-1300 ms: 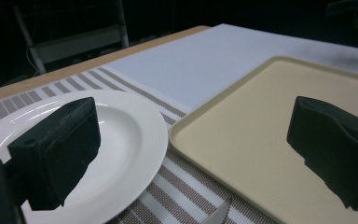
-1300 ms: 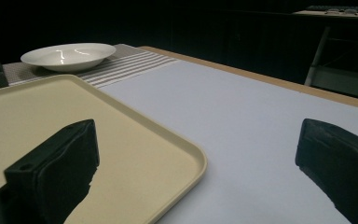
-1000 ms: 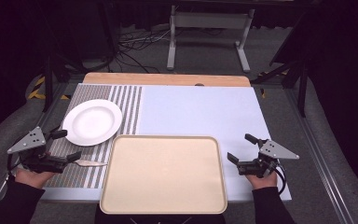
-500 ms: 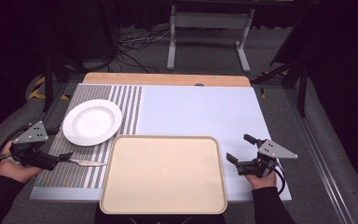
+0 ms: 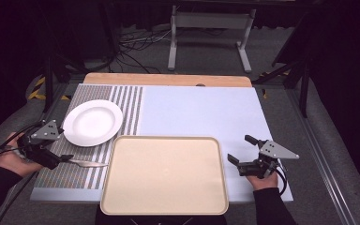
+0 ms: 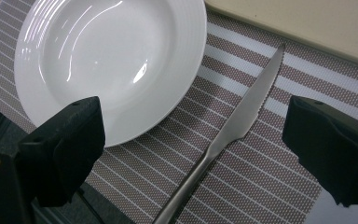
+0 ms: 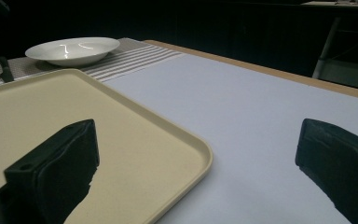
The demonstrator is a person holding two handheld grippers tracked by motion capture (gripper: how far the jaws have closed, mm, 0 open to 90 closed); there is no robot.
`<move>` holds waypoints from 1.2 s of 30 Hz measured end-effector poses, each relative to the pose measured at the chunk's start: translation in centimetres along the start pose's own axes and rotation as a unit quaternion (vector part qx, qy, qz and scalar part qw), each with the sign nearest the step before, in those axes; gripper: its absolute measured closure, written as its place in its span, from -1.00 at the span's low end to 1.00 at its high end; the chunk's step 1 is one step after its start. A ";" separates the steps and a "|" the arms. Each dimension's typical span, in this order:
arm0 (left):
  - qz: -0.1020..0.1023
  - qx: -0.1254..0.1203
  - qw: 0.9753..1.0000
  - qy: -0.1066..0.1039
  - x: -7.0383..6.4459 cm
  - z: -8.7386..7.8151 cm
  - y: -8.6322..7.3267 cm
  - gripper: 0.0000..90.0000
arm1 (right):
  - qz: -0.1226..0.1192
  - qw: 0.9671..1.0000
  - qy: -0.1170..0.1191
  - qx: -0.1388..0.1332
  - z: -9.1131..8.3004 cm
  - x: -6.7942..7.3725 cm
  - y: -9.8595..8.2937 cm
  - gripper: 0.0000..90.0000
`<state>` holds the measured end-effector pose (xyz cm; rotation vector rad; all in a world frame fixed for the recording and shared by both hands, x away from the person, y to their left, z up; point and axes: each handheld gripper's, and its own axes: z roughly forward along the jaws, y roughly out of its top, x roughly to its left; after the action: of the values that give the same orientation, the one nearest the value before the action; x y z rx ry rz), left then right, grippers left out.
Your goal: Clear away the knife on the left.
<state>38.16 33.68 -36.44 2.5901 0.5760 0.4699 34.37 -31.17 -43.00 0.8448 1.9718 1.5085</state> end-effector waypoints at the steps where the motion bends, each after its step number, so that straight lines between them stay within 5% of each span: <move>1: 0.003 0.006 1.000 0.001 0.1 0.0 0.1 -0.85 | 0.000 1.000 0.000 0.000 0.0 0.0 0.0 -1.00; 12: 0.034 0.053 0.998 -0.001 0.4 0.2 0.6 -0.82 | 0.000 1.000 0.003 0.002 0.1 0.0 0.0 -1.00; 26: 0.059 0.105 0.992 -0.030 1.2 1.3 0.6 -0.76 | -0.001 1.000 0.004 0.005 0.1 0.0 0.0 -1.00; 34: 0.069 0.108 0.990 -0.050 1.6 1.8 0.3 -0.75 | 0.001 1.000 0.005 0.006 0.1 0.1 -0.1 -0.99; 36: 0.085 0.096 0.990 -0.064 1.7 1.9 0.1 -0.75 | 0.001 1.000 0.004 0.006 0.1 0.1 -0.1 -1.00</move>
<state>40.45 33.76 -37.60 2.8429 0.3747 0.3125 34.39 -31.07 -43.10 0.8461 1.9887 1.5050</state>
